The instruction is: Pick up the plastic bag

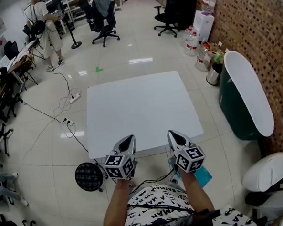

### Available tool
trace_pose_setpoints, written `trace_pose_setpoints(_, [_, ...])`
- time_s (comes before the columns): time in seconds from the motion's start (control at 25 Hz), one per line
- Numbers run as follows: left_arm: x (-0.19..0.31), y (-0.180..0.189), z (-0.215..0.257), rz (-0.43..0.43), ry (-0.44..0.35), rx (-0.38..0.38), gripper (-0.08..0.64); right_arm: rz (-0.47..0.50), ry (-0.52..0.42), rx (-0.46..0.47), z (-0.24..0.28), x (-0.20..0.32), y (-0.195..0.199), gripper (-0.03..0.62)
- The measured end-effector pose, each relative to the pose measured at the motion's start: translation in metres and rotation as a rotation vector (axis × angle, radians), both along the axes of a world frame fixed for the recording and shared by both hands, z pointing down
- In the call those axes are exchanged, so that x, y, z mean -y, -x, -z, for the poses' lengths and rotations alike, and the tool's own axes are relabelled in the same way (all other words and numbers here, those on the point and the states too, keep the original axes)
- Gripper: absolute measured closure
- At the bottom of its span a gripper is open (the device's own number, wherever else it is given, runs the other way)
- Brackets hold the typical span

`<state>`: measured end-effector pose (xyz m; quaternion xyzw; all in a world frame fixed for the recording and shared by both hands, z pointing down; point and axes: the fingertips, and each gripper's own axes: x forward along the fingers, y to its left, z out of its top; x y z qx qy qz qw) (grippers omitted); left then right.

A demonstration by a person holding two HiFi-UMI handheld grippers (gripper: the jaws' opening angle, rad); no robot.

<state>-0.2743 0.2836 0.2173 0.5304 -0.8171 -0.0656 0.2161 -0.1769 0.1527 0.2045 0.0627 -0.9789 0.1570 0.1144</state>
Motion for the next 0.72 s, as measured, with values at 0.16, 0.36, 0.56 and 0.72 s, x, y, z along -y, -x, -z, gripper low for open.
trace_pose_setpoints(0.16, [0.025, -0.015, -0.005, -0.056, -0.003, -0.008, 0.558, -0.023, -0.017, -0.009, -0.005, 0.012, -0.007, 0.545])
trace_pose_setpoints(0.36, [0.067, -0.055, -0.021, -0.189, 0.035, -0.034, 0.558, -0.102, 0.018, -0.046, -0.026, 0.035, -0.036, 0.447])
trace_pose_setpoints(0.56, [0.111, -0.120, -0.062, -0.391, 0.130, -0.081, 0.558, -0.244, 0.076, -0.166, -0.088, 0.063, -0.100, 0.437])
trace_pose_setpoints(0.72, [0.156, -0.172, -0.115, -0.516, 0.188, -0.120, 0.558, -0.347, 0.166, -0.285, -0.166, 0.099, -0.168, 0.350])
